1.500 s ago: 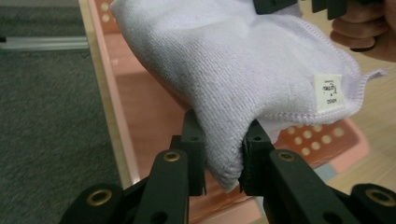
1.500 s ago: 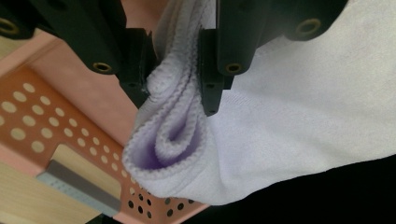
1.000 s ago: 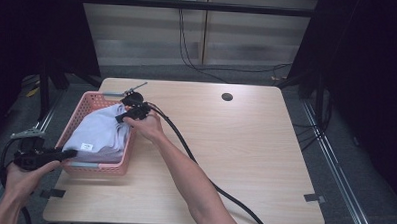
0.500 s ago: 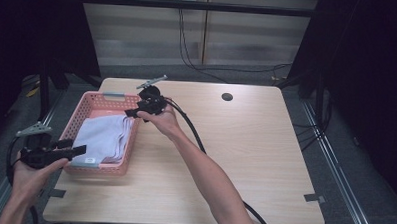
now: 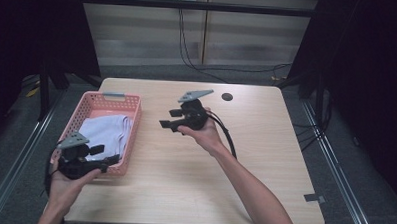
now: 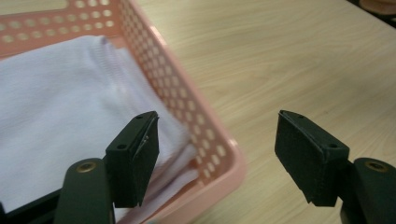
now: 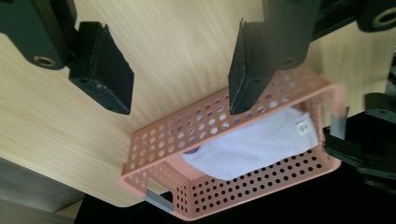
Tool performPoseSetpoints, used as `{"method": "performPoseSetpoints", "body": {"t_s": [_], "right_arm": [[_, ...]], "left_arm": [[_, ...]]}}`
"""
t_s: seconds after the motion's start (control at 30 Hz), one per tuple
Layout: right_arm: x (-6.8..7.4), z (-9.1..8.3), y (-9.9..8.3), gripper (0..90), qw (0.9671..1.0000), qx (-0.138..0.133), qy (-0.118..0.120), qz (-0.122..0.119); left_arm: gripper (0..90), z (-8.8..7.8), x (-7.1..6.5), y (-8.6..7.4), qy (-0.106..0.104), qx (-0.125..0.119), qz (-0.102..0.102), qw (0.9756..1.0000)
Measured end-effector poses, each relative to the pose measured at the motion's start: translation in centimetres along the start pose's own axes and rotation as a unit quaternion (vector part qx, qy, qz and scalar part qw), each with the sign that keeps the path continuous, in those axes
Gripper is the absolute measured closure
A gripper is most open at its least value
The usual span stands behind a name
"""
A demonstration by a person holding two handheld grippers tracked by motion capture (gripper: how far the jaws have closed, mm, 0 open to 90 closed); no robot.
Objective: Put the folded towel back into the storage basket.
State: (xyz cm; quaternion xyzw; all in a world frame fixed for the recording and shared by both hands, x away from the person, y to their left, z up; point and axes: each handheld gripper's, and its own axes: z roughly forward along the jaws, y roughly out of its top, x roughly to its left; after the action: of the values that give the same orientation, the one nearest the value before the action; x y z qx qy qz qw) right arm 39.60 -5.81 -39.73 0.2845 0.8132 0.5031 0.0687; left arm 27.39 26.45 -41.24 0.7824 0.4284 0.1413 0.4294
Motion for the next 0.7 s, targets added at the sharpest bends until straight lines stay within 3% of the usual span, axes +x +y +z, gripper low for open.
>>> {"method": "performPoseSetpoints", "body": {"t_s": [0.07, 0.33, 0.5, 0.57, 0.63, 0.7], "right_arm": [[0.1, -1.7, -1.5, 39.6, 0.9999, -0.013, 0.006, 0.009], [-0.1, -8.3, -7.0, 40.0, 0.9986, -0.028, -0.030, 0.033], [0.8, -12.3, -9.8, 40.0, 0.9974, -0.022, -0.059, 0.036], [1.1, -13.7, -11.5, 39.6, 0.9964, -0.016, -0.072, 0.040], [1.1, -14.8, -13.5, 38.6, 0.9954, -0.005, -0.083, 0.047], [0.9, -15.6, -15.2, 37.9, 0.9934, -0.005, -0.100, 0.055]], "left_arm": [[30.2, 0.9, -1.3, 0.1, -0.008, 0.004, 0.002, 1.0000], [29.1, 4.6, -5.2, 0.7, -0.037, 0.015, 0.025, 0.9989], [29.0, 7.0, -7.9, 0.6, -0.052, 0.025, 0.034, 0.9977], [29.0, 7.9, -9.1, 0.2, -0.064, 0.029, 0.044, 0.9966], [29.7, 8.8, -9.9, -0.3, -0.080, 0.031, 0.039, 0.9955], [28.9, 9.4, -10.4, -0.6, -0.075, 0.042, 0.057, 0.9946]]}}
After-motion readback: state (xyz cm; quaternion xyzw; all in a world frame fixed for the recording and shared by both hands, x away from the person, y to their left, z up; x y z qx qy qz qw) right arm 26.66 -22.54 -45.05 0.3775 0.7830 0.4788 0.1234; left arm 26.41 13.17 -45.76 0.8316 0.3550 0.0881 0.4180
